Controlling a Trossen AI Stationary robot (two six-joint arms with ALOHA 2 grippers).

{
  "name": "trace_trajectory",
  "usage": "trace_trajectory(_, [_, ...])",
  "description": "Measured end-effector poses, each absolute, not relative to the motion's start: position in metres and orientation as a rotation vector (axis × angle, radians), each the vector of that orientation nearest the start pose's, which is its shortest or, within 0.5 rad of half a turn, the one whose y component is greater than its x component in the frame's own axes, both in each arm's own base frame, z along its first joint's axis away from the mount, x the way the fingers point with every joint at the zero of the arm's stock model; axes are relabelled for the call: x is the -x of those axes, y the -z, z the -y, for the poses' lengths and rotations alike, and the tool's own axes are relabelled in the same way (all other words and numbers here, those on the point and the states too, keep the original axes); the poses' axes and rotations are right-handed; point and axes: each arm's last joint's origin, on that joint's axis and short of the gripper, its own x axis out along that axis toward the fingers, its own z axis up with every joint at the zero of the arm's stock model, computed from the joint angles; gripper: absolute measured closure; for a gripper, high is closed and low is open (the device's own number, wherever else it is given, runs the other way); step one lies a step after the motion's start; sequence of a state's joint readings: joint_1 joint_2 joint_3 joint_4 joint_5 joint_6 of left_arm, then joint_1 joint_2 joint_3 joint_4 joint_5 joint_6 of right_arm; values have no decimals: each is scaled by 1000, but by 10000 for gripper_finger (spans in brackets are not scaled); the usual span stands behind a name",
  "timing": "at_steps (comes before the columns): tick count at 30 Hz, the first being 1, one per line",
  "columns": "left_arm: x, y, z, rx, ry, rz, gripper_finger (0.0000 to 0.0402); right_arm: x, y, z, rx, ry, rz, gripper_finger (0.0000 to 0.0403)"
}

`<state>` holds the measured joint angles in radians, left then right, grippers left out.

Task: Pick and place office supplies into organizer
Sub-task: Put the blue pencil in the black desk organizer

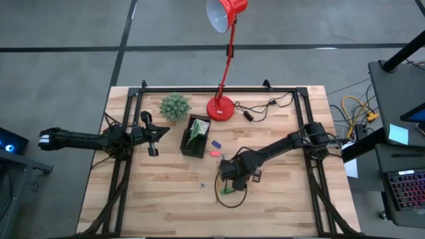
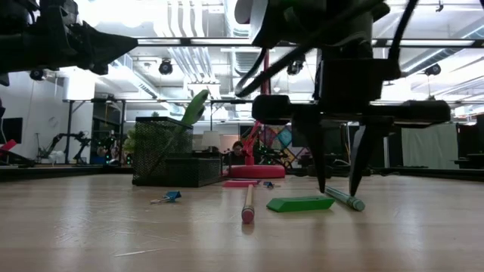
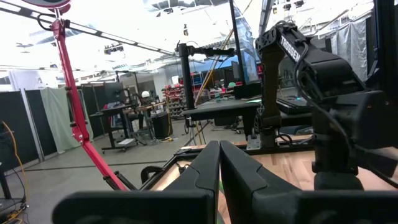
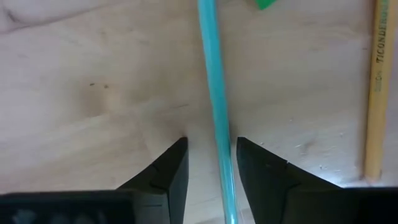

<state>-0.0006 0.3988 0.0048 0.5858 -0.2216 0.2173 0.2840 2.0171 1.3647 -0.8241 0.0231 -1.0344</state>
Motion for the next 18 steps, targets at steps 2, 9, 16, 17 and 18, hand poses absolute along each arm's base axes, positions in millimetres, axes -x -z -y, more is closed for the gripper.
trace_trajectory(2, [-120, -186, -6, -194, -240, 166, 402, -361, -144, -101, 1003, -959, -1236, 281])
trace_trajectory(9, [-120, -186, -6, -194, -240, 166, 402, -364, -144, -91, 960, -973, -1221, 291])
trace_trajectory(16, [-120, -186, -6, -194, -240, 166, 402, -366, -145, -88, 965, -983, -1195, 293])
trace_trajectory(17, [-120, -186, -6, -194, -240, 166, 402, -366, -144, -88, 965, -983, -1194, 295])
trace_trajectory(18, [-120, -186, -6, -194, -240, 166, 402, -365, -143, -88, 965, -984, -1197, 297])
